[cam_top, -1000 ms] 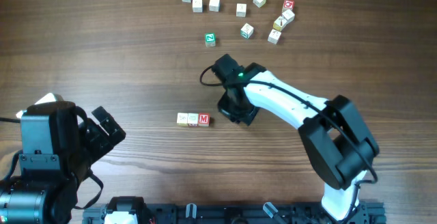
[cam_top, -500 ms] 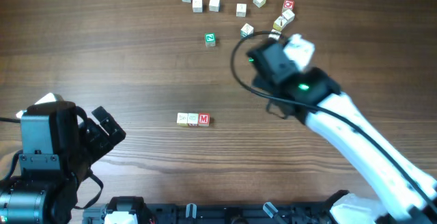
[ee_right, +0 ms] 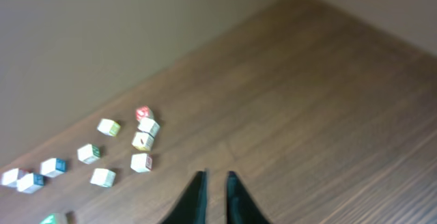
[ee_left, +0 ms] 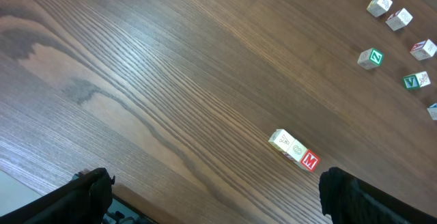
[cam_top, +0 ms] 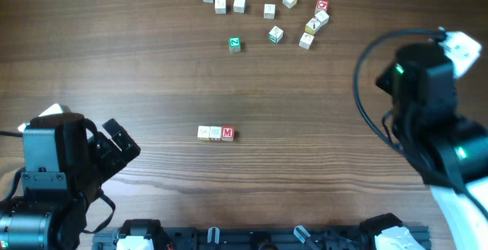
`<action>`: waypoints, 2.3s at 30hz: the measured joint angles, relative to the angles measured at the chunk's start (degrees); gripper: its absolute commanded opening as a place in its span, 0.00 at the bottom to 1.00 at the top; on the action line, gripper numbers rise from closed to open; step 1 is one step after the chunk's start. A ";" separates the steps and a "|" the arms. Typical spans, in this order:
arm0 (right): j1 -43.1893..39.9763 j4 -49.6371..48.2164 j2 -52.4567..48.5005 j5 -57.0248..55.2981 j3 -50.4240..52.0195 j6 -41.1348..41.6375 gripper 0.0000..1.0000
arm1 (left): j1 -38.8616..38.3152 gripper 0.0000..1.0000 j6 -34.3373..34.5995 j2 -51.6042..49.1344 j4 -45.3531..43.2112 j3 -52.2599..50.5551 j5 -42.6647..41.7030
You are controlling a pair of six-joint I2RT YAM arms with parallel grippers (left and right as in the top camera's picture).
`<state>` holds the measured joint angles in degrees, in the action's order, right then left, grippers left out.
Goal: Form a horizontal line
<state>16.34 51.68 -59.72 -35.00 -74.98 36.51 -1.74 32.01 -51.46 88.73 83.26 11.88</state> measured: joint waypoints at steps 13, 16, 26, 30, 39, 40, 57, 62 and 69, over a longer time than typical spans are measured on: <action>-0.02 6.43 30.67 -0.72 -0.11 -3.08 0.61 | 0.00 1.00 0.00 0.00 0.04 -0.02 -0.02; -0.04 14.16 35.19 -2.01 -0.17 -3.37 0.74 | 0.00 1.00 0.00 0.00 0.02 -0.02 0.00; -0.07 33.31 37.35 -5.81 -0.22 -3.41 0.99 | 0.00 1.00 0.00 0.00 0.00 0.00 0.00; -0.07 33.42 37.35 -3.50 -0.22 -3.41 0.99 | 0.00 1.00 0.00 0.00 0.00 -0.02 0.00; -0.07 33.44 37.35 0.09 -0.22 -3.41 1.00 | 0.00 1.00 0.00 0.00 0.00 -0.02 0.00; -0.07 33.44 37.35 0.11 -0.22 -3.41 1.00 | 0.00 1.00 0.00 0.00 0.00 -0.02 0.00; -6.14 32.65 38.75 0.72 -0.22 -1.44 1.00 | 0.00 1.00 0.00 0.00 0.02 -0.02 0.00; -11.34 25.27 45.66 1.18 2.95 2.97 1.00 | 0.00 1.00 0.00 0.00 0.02 -0.02 0.00; -15.45 2.49 56.35 2.84 24.11 4.61 1.00 | 0.00 1.00 0.00 0.00 -0.02 -0.02 0.00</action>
<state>0.89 54.17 -3.38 -32.16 -50.87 41.12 -1.74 32.01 -51.46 88.71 83.24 11.88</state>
